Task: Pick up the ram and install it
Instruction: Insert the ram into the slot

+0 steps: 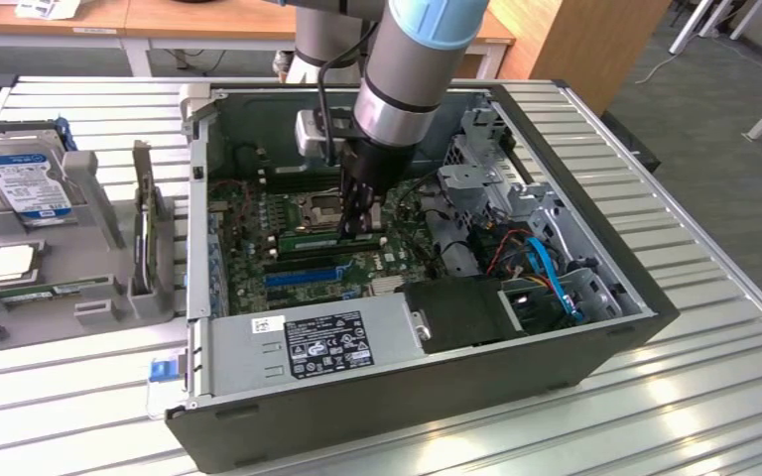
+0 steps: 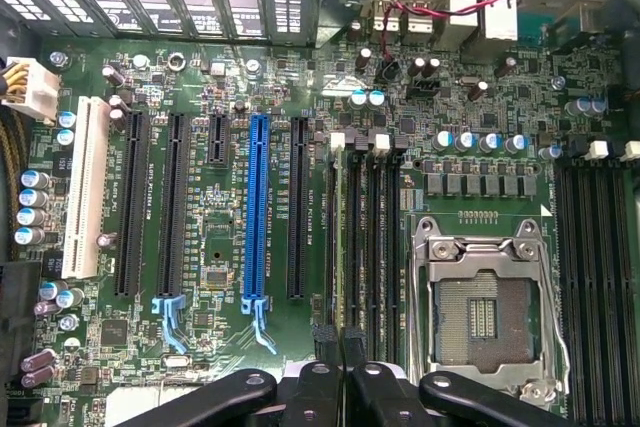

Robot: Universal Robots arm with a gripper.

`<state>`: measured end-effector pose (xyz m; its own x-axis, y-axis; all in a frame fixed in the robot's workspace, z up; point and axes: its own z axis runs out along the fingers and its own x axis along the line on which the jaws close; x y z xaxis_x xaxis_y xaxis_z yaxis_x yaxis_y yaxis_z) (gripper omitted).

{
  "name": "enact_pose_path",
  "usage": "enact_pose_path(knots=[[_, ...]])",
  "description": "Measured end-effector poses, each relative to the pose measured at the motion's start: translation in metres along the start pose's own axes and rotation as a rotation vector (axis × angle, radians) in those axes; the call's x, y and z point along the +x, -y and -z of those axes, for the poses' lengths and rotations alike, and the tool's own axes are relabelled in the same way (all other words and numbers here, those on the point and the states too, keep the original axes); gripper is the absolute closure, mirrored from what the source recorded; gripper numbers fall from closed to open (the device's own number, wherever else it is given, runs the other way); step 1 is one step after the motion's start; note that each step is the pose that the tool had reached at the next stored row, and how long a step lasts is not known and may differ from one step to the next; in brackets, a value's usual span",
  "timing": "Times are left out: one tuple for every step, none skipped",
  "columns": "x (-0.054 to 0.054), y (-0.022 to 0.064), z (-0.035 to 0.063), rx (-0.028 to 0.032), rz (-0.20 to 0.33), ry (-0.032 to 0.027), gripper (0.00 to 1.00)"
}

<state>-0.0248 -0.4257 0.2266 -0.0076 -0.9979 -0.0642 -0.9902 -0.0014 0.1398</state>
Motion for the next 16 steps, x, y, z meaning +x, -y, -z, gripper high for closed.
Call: enact_pose_path(knots=[[0.0, 0.0001, -0.0003, 0.0, 0.0, 0.0002, 0.88], [0.0, 0.0001, -0.0006, 0.0, 0.0, 0.0, 0.88], [0.0001, 0.0001, -0.0008, -0.0001, 0.0, 0.0, 0.88], [0.0001, 0.0002, -0.0012, -0.0001, 0.0, 0.0, 0.88], [0.0001, 0.0002, -0.0015, -0.0001, 0.0, -0.0001, 0.88], [0.0001, 0.0003, -0.0019, -0.0001, 0.0, -0.0002, 0.88], [0.0002, 0.0003, -0.0023, -0.0001, 0.0, -0.0001, 0.88], [0.0002, 0.0004, -0.0026, 0.0, 0.0, -0.0001, 0.88], [0.0002, 0.0004, -0.0029, 0.0, 0.0, -0.0001, 0.88], [0.0002, 0.0005, -0.0033, -0.0001, 0.0, 0.0, 0.88], [0.0003, 0.0005, -0.0036, -0.0001, 0.0, -0.0001, 0.88], [0.0003, 0.0006, -0.004, -0.0001, 0.0, -0.0001, 0.88], [0.0003, 0.0006, -0.0045, 0.0, 0.0, 0.0, 0.88], [0.0003, 0.0007, -0.0048, 0.0, 0.0, -0.0001, 0.88], [0.0003, 0.0007, -0.0052, 0.0, 0.0, 0.0, 0.88], [0.0004, 0.0008, -0.0056, 0.0, 0.0, 0.0, 0.88]])
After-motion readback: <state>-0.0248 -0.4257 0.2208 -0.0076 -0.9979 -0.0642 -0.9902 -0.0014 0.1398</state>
